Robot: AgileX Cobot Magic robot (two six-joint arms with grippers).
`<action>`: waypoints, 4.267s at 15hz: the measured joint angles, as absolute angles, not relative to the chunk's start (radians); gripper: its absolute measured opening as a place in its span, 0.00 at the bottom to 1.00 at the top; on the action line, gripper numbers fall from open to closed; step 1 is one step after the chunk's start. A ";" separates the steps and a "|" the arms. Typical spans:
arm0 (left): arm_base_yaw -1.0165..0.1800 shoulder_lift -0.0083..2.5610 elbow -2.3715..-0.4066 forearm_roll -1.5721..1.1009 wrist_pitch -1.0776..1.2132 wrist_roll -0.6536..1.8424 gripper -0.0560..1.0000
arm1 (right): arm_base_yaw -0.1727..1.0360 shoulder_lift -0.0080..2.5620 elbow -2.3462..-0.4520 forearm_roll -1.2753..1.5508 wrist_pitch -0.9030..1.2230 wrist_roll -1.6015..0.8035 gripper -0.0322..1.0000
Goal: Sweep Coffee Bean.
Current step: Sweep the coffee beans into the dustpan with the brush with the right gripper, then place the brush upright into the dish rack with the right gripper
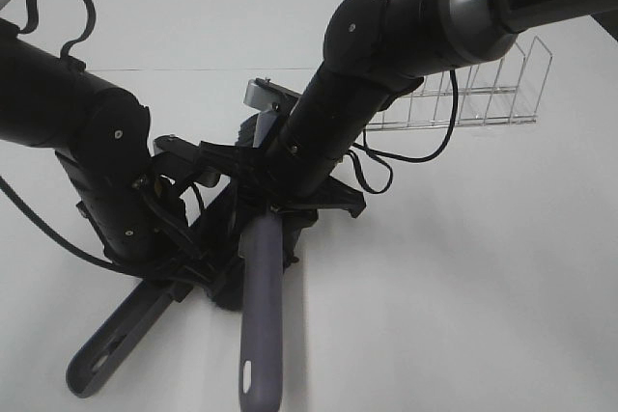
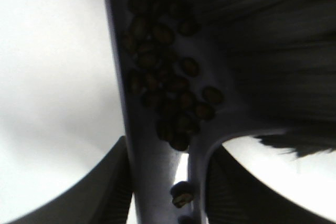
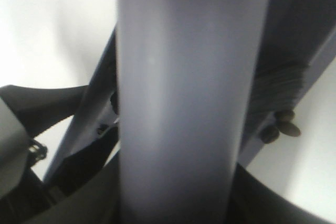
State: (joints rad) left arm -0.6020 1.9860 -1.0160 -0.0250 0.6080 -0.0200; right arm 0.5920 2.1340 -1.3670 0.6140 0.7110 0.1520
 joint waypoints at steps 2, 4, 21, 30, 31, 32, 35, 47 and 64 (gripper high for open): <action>-0.602 1.986 -1.016 -0.025 0.608 -0.019 0.37 | 0.585 2.107 -1.367 0.495 0.757 0.201 0.32; -0.602 1.986 -1.016 -0.025 0.608 -0.018 0.37 | 0.584 2.069 -1.367 0.390 0.787 0.248 0.32; -0.602 1.987 -1.016 -0.036 0.610 -0.017 0.37 | 0.613 2.124 -1.367 -0.133 1.000 0.386 0.31; -0.602 1.987 -1.016 -0.036 0.610 0.000 0.37 | 0.653 2.137 -1.443 0.441 0.795 0.111 0.31; -0.602 1.987 -1.016 -0.037 0.610 0.000 0.37 | 0.653 2.137 -1.480 0.423 0.810 0.107 0.31; -0.602 1.987 -1.016 -0.037 0.610 0.000 0.37 | 0.655 2.137 -1.529 0.351 0.862 0.122 0.31; -0.603 1.987 -1.016 -0.034 0.610 0.000 0.37 | 0.654 2.146 -1.609 0.134 0.952 0.205 0.31; -0.603 1.987 -1.016 -0.035 0.610 -0.006 0.37 | 0.564 2.058 -1.743 0.022 1.219 0.186 0.31; -0.604 1.988 -1.016 -0.054 0.618 -0.047 0.37 | 0.142 1.981 -1.305 0.012 1.213 0.012 0.31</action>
State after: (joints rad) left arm -0.6040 1.9880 -1.0160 -0.0540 0.6180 -0.0470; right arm 0.1420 1.9810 -1.3050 0.0120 1.2130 0.0120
